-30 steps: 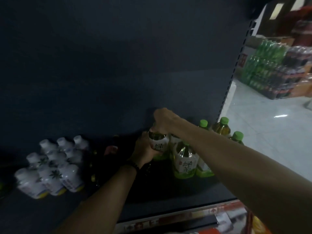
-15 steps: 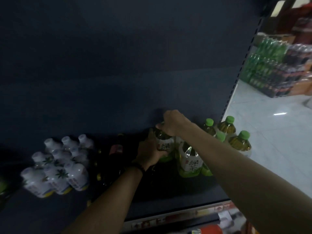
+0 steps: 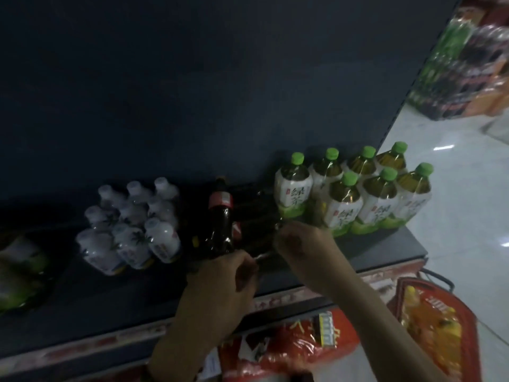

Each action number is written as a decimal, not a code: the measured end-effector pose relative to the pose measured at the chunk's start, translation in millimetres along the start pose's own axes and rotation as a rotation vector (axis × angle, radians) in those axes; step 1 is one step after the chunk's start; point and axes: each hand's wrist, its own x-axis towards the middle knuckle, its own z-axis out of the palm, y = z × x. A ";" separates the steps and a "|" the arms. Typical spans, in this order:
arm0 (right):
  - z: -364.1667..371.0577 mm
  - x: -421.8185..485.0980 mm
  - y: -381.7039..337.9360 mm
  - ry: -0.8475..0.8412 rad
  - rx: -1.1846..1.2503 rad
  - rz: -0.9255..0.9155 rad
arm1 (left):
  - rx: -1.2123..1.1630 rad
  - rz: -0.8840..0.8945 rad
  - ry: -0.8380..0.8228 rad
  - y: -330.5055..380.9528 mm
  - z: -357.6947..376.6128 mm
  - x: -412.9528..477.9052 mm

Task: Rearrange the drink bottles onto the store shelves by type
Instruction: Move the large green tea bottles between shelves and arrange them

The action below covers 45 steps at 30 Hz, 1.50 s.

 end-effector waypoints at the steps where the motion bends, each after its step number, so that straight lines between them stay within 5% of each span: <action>1: 11.5 -11.4 -3.8 -0.042 0.020 0.010 | 0.025 -0.047 -0.088 -11.1 0.8 -14.9; 6: 73.4 -61.5 -19.0 -0.366 0.086 0.000 | 0.111 -0.275 -0.366 -79.2 20.6 -87.2; 11: 165.6 -103.8 -18.4 -0.645 0.197 0.056 | 0.190 -0.418 -0.234 -156.6 56.7 -155.0; 18: 288.3 -147.3 -32.8 -0.748 0.229 0.206 | 0.208 -0.491 -0.247 -262.6 72.9 -203.8; 32: 565.1 -100.0 -7.8 -0.600 0.200 0.328 | 0.373 -0.417 -0.307 -560.7 115.2 -118.1; 36: 649.8 -71.8 20.8 -0.433 0.311 0.391 | 0.384 -0.308 -0.251 -635.9 145.9 -85.5; 45: 739.2 26.3 34.2 -0.268 0.304 0.353 | 0.457 -0.227 -0.133 -677.4 176.4 -63.8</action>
